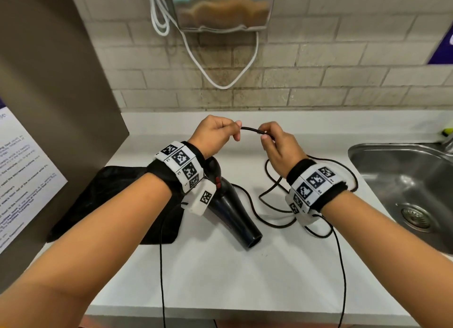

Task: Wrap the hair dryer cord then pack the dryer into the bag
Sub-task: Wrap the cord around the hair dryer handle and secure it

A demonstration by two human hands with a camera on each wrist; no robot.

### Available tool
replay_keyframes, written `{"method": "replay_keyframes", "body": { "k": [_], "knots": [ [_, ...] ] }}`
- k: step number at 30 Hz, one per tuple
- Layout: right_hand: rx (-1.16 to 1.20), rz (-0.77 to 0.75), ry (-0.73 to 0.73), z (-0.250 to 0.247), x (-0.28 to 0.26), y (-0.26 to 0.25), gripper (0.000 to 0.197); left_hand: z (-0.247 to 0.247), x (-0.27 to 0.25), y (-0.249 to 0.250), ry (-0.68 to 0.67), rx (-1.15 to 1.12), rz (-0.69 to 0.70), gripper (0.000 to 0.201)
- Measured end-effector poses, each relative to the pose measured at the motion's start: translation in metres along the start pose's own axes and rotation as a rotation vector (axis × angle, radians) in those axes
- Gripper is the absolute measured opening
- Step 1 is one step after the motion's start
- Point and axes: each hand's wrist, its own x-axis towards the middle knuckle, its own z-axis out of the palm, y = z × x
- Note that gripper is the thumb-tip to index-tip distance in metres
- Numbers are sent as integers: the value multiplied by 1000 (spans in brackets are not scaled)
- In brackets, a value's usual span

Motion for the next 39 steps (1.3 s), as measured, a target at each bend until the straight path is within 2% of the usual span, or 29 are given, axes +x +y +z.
{"method": "replay_keyframes", "body": {
  "k": [2, 4, 9, 13, 16, 20, 22, 24, 26, 28, 29, 31, 34, 36, 39],
  "knots": [
    [-10, 29, 10, 7, -11, 10, 38, -1, 2, 0, -20, -6, -25, 39],
    [16, 74, 20, 12, -20, 20, 36, -3, 4, 0, -37, -63, -64, 39],
    [59, 230, -30, 19, -19, 40, 14, -8, 4, 5, -169, -158, -153, 36],
    [272, 418, 78, 25, -3, 32, 15, -6, 3, 12, -286, -193, -206, 41],
    [153, 425, 115, 29, 14, 21, 14, -4, 3, 13, -304, -270, -199, 44],
    [4, 415, -94, 42, 17, 4, 16, -5, 7, 8, -179, -403, -173, 42],
    [-11, 415, -190, 53, 10, -2, 24, -7, 10, 5, -139, -427, -167, 43],
    [-6, 393, -227, 62, 3, -6, 34, -7, 11, 4, -120, -429, -161, 42],
    [-14, 392, -268, 65, -5, -7, 52, -7, 11, 2, -101, -447, -148, 39],
    [-82, 399, -382, 67, -16, -6, 67, -8, 12, 1, -53, -471, -129, 36],
    [-122, 392, -442, 68, -23, -5, 67, -9, 13, 0, -23, -474, -121, 35],
    [-186, 369, -489, 68, -36, 2, 56, -13, 14, 0, 15, -478, -120, 35],
    [-218, 278, -407, 67, -43, 14, 43, -12, 12, 1, -10, -460, -124, 34],
    [-96, 287, -350, 66, -39, 20, 33, -10, 10, 3, -43, -438, -129, 33],
    [207, 366, -204, 65, -30, 24, 9, -10, 12, 5, -80, -446, -160, 35]
  ]
}}
